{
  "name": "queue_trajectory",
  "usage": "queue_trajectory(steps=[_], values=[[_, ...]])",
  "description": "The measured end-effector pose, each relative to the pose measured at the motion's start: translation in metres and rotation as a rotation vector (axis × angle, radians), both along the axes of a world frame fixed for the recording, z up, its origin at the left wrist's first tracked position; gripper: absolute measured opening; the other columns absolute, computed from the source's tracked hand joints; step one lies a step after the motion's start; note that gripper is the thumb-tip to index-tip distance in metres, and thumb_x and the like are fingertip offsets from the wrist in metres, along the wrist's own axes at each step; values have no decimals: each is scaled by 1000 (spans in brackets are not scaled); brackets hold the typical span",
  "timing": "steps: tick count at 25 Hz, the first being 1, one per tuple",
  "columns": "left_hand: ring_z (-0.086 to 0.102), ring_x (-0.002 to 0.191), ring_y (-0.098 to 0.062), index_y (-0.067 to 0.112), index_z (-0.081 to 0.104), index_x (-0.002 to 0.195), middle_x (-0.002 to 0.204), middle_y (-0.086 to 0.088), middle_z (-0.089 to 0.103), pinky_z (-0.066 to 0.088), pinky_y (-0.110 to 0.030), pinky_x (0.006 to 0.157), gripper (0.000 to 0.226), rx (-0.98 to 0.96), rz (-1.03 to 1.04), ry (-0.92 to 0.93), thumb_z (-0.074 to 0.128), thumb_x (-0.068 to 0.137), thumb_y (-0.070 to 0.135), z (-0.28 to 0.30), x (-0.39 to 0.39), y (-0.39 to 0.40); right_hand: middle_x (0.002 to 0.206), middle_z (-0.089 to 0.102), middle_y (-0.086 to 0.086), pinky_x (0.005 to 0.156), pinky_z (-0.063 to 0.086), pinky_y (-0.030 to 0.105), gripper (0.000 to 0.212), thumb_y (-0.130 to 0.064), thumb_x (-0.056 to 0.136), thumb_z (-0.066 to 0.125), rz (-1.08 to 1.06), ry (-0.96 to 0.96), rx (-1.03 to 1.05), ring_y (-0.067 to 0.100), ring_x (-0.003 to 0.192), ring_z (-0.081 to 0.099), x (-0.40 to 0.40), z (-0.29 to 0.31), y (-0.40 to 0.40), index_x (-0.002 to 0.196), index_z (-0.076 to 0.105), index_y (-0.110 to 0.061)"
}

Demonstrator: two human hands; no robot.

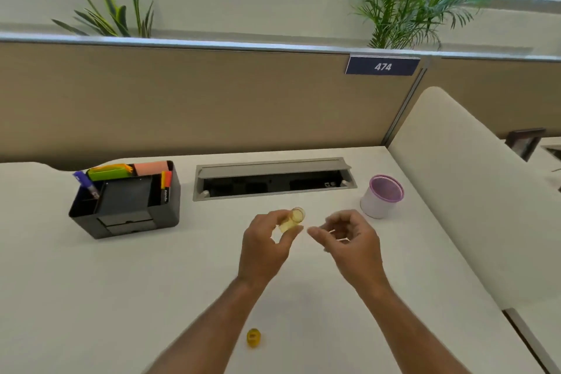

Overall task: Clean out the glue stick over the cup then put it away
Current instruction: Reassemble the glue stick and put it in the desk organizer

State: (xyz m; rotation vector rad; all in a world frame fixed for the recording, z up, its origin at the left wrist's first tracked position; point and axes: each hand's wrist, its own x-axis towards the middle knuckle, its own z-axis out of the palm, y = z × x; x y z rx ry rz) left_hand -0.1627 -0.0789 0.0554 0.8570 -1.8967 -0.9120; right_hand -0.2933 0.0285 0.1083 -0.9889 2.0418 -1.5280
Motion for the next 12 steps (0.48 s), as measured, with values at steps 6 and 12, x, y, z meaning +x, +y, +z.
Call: queue_trajectory(steps=[6,12], values=[[63,85,-3,35,67,96,87,18,71,51,-20,71,24,272,162,-65,82,77,33,-37,106,30,66,69,0,67,58,44,22,-30,78,81,146,-15,295,14,62,65,82,-77,27,66,65,-21],[65,84,-4,45,60,85,83,22,70,47,-17,64,28,370,226,-145,83,76,32,-57,163,60,104,62,-11,77,45,19,51,-54,73,75,466,301,623,6,89,59,120,-102,33,116,60,-32]])
